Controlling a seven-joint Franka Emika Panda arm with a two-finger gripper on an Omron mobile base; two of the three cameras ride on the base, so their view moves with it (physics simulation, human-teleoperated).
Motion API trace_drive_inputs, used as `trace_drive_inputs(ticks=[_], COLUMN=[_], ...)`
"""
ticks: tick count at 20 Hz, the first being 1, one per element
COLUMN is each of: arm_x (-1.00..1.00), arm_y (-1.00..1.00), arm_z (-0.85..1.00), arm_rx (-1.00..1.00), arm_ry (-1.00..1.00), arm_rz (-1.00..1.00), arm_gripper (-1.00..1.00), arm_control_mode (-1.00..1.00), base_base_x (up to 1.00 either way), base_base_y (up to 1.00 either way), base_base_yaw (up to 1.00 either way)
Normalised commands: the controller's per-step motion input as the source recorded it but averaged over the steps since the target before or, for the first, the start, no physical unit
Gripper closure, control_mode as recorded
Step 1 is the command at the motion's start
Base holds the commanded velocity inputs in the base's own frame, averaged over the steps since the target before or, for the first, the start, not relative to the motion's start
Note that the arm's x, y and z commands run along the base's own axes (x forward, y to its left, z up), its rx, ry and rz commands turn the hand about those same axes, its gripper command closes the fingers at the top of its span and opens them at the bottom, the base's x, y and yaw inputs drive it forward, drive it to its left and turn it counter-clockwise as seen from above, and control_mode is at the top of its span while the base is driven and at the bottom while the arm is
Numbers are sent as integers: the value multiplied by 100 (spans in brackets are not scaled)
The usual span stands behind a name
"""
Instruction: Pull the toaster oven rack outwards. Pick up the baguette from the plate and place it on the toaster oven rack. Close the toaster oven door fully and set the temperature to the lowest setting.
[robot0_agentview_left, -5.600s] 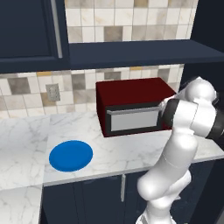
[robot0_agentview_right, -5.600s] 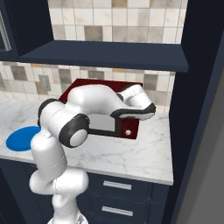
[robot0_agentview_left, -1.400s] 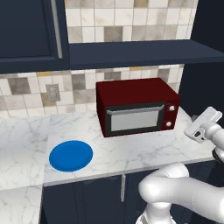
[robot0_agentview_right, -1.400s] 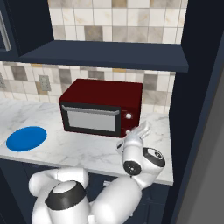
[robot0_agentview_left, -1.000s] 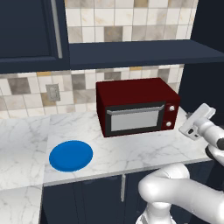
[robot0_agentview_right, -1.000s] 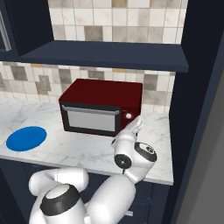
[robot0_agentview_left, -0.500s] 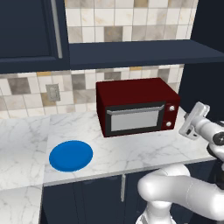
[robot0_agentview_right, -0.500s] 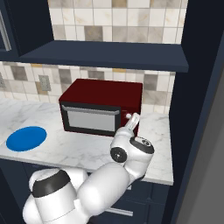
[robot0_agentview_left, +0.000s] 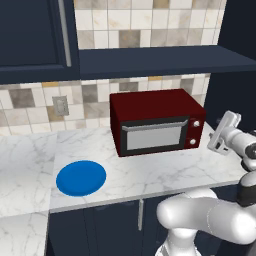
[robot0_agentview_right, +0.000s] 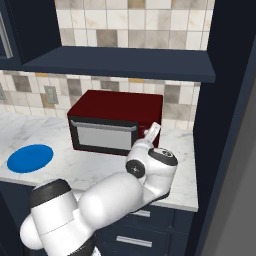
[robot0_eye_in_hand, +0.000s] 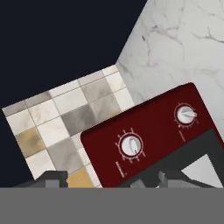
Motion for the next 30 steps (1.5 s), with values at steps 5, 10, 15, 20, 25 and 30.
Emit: trace_drive_inputs(ticks=[5,10,15,20,25,30], arm_x=[9,13,6,9,4,0], arm_y=[0,6,5,8,7,2], arm_z=[0,0,0,-3,-12,-14], arm_rx=[-8,-15,-14,-8,-4,-2], arm_ry=[1,3,1,0,0,0], arm_rz=[6,15,13,8,1,0], arm_gripper=[-100,-100,-100,-100,-100,-100], arm_control_mode=[-100,-100,-100,-100,-100,-100], base_base_x=[0,0,0,0,0,0], base_base_y=[0,0,0,0,0,0], base_base_yaw=[0,0,0,0,0,0])
